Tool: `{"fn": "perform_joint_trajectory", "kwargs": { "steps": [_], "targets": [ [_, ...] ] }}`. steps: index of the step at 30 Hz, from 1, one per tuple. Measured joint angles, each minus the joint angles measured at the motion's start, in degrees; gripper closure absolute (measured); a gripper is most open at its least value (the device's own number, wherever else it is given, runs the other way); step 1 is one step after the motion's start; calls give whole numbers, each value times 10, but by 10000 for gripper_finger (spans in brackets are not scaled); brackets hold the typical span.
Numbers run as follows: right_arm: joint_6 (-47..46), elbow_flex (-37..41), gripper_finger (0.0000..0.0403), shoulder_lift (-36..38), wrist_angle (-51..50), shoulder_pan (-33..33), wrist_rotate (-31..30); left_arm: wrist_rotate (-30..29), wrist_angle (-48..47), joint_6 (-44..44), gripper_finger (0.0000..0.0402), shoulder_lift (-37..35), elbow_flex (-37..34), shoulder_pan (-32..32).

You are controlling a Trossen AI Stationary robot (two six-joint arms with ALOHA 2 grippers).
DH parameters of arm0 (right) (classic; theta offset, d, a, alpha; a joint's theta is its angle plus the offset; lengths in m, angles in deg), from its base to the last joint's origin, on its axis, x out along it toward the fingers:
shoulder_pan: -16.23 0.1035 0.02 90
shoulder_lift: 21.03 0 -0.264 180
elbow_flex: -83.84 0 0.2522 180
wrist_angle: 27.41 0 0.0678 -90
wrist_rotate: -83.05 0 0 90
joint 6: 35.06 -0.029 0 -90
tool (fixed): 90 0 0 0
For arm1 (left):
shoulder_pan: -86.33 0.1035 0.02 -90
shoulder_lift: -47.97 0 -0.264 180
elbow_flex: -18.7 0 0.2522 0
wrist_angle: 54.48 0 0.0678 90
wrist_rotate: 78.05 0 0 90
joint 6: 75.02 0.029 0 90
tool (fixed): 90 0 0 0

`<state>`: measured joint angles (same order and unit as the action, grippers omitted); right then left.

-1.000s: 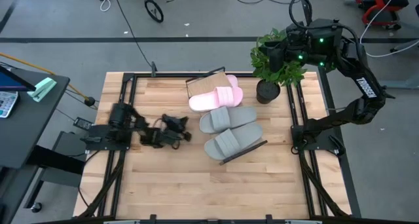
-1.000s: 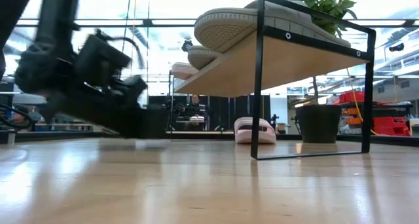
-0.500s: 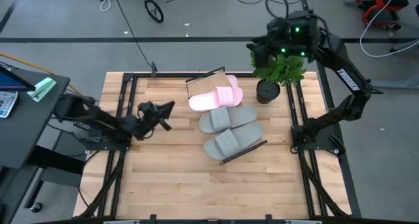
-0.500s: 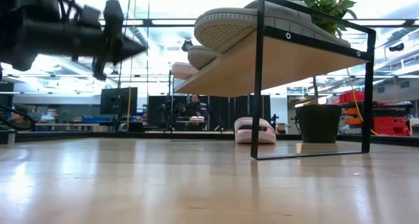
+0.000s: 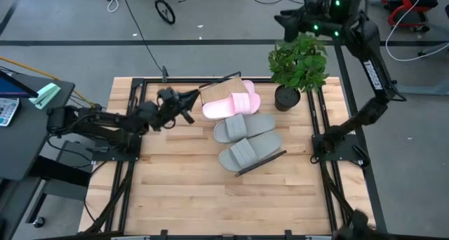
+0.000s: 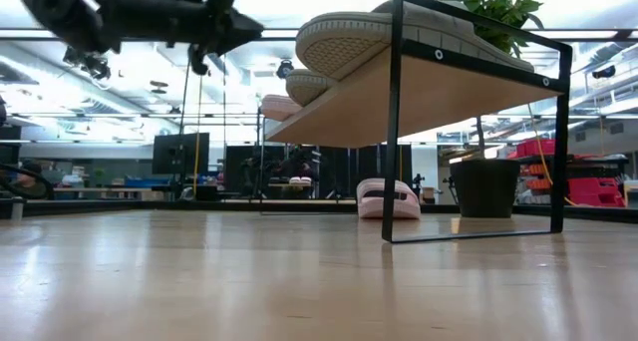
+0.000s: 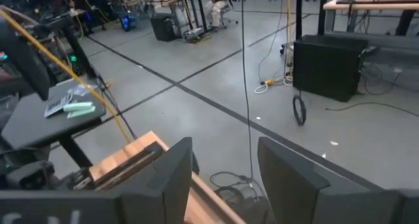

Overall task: Pick and place slides into the shelf
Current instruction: Put the pink slipper on the shelf

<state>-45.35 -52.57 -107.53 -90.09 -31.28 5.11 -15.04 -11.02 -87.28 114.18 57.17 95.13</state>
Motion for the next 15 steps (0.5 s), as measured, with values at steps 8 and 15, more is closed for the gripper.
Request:
{"fn": "perform_joint_trajectory", "kwargs": {
  "steps": [8, 15],
  "targets": [
    [-21, -103, 213, -96, -19, -120, 109, 79, -132, 0, 341, 0, 79, 86],
    [-56, -110, 212, -154, -20, -211, 170, 80, -143, -6, 351, 0, 101, 133]
  ]
}}
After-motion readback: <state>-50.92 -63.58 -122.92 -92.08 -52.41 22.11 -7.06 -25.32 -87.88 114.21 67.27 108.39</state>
